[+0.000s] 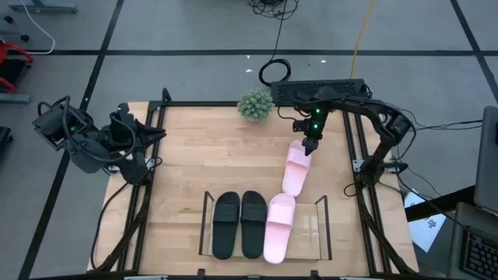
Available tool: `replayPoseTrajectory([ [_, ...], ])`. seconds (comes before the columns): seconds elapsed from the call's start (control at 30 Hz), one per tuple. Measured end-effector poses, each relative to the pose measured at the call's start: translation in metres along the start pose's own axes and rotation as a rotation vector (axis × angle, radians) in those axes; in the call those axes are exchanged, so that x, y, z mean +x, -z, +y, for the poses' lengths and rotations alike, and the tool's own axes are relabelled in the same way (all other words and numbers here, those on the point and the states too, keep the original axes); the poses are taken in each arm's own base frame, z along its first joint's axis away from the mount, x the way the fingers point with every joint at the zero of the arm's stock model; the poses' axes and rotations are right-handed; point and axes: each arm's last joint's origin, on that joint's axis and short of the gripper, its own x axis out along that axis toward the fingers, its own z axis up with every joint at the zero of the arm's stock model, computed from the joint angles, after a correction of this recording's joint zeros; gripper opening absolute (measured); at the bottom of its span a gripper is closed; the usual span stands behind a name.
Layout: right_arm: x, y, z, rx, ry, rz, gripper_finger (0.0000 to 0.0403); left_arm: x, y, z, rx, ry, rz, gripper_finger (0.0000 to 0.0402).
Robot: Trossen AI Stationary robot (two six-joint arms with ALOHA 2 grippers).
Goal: Pick and place slides into the shelf
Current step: Put the pink slide on the shelf
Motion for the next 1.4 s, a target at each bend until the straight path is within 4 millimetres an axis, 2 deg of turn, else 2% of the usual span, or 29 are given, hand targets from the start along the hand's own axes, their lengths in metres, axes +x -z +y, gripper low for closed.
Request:
replayPoseTrajectory([
  [0.23, 0.009, -0.005, -0.008, -0.007, -0.016, 0.045, 0.0173, 0.0, 0.0, 0.0, -0.023, 0.0, 0.0, 0.0047],
  [0.53, 0.011, -0.008, -0.011, 0.001, -0.012, 0.038, 0.0173, 0.0, 0.0, 0.0, -0.026, 0.0, 0.0, 0.0047],
  [0.9, 0.019, -0.01, 0.002, 0.013, -0.056, 0.06, 0.0173, 0.003, -0.002, 0.003, -0.041, -0.035, -0.001, 0.0047],
  [1.1, 0.02, -0.015, 0.0, 0.023, 0.014, 0.034, 0.0173, 0.006, -0.003, 0.006, -0.054, -0.068, 0.0, 0.0047],
  [1.4, 0.02, -0.02, -0.002, 0.05, 0.029, -0.008, 0.0173, 0.007, -0.003, 0.007, -0.058, -0.078, 0.001, 0.0047],
])
